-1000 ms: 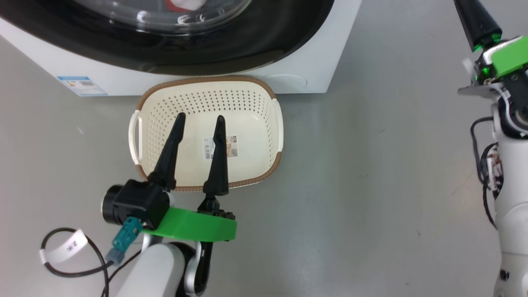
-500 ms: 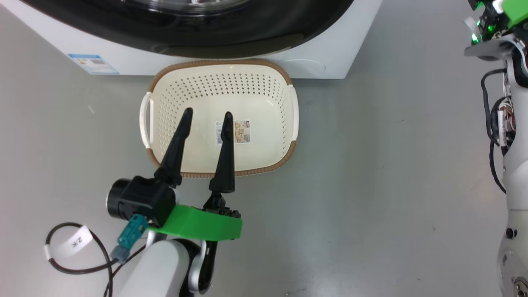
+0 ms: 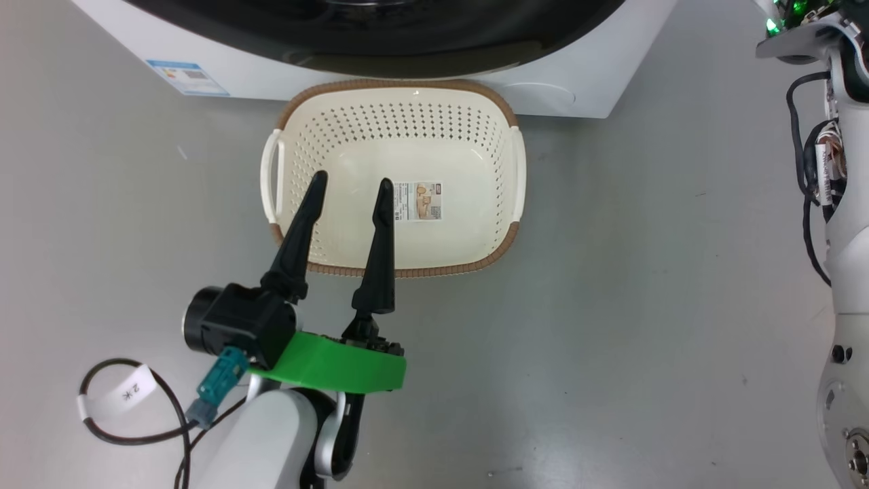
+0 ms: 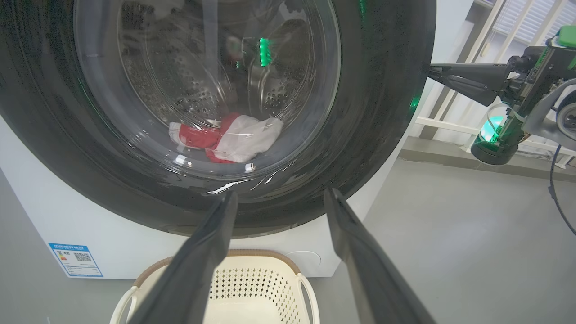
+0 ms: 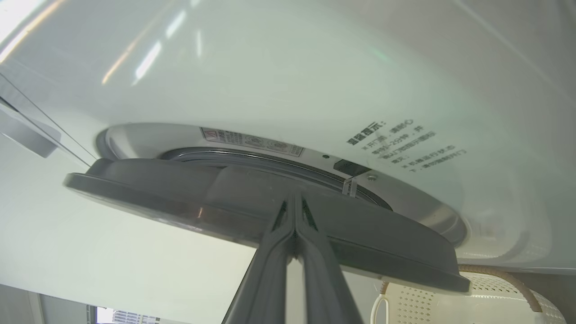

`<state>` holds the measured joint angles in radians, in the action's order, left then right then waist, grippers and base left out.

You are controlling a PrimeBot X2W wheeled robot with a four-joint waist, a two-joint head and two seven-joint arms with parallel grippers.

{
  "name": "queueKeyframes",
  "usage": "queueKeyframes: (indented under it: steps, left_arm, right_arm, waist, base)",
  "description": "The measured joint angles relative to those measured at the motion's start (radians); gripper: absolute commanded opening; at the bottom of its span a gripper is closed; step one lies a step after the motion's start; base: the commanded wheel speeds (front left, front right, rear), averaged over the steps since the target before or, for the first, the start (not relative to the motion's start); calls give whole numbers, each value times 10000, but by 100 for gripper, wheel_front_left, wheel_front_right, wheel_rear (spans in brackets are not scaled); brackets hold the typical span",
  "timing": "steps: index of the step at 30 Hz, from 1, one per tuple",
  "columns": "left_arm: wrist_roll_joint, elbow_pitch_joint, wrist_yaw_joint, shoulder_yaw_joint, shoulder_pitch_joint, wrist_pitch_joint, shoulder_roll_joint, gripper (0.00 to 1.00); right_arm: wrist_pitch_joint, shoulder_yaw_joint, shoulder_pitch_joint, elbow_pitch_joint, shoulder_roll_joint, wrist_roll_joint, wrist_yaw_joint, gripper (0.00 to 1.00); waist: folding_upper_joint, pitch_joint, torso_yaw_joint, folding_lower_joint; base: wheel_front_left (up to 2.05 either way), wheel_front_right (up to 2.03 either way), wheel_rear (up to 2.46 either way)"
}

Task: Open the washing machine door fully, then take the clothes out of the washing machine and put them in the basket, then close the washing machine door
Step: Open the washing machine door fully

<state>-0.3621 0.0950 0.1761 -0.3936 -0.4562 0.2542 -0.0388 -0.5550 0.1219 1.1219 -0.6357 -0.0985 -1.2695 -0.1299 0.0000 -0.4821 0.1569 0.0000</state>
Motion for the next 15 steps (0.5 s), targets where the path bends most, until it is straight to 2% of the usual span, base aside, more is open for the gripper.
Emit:
queueKeyframes:
  steps: [15]
  left_arm:
    - [-75,-174,25,-207,-1,0,4,100]
  right_arm:
    - [-102,280,645,-546,-288,391,0,0]
  waist:
    - [0,-236,424,0]
  base:
    - [0,0,0]
